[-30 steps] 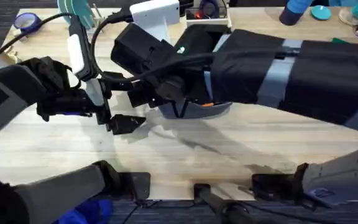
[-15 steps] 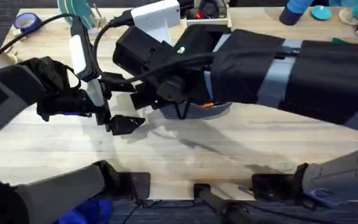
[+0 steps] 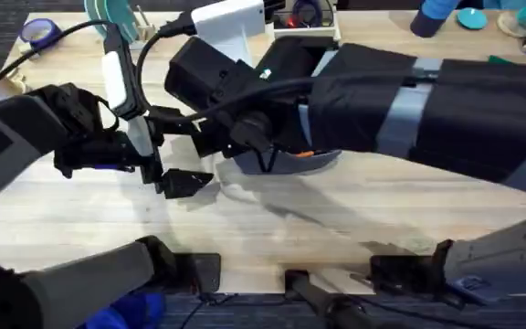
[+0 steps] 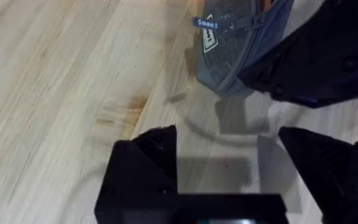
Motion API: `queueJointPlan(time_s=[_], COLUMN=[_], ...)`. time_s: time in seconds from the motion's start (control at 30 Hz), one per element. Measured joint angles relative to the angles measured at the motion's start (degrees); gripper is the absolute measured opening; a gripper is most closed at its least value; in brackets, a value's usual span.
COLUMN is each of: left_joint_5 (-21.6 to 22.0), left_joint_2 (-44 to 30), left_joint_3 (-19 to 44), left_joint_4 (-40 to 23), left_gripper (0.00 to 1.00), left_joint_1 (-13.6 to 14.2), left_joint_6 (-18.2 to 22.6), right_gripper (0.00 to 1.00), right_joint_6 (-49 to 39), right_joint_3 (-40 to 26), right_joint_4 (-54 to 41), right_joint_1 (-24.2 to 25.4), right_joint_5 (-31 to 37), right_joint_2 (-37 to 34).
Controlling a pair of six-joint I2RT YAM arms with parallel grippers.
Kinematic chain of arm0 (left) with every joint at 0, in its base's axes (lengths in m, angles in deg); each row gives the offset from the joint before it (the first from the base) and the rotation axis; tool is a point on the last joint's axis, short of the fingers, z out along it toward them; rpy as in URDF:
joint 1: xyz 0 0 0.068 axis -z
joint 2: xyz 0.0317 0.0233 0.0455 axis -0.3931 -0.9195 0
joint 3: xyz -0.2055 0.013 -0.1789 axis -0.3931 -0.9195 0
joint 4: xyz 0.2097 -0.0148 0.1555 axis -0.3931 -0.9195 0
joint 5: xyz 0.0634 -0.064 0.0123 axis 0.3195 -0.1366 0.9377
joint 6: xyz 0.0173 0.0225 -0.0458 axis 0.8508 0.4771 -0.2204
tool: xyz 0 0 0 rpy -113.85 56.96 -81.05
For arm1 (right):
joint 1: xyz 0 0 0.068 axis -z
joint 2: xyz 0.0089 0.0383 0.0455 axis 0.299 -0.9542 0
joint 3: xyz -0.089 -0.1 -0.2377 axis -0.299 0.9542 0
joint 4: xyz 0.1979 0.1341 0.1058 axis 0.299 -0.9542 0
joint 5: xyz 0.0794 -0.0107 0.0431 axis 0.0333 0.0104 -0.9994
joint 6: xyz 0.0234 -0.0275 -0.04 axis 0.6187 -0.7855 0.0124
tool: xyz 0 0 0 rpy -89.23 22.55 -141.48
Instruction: Unzip the bag, pick up the pens from the table one at a time and place them inside, then zip the bag closed.
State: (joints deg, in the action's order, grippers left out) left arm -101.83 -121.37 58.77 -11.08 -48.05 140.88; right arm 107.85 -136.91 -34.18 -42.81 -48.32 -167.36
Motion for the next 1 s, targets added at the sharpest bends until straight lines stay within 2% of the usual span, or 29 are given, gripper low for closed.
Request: queueJointPlan(time_s=[1.0], left_joint_5=[0.0], left_joint_2=[0.0], left_joint_3=[0.0], left_joint_4=[0.0], left_gripper=[0.993], left_joint_1=[0.0], left_joint_6=[0.0], right_gripper=[0.998], right_joint_6=[0.0], right_joint_3=[0.0], right_joint_4=[0.1], right_joint_1=[-0.4], right_joint_5=[0.4], right_joint_2=[-0.9])
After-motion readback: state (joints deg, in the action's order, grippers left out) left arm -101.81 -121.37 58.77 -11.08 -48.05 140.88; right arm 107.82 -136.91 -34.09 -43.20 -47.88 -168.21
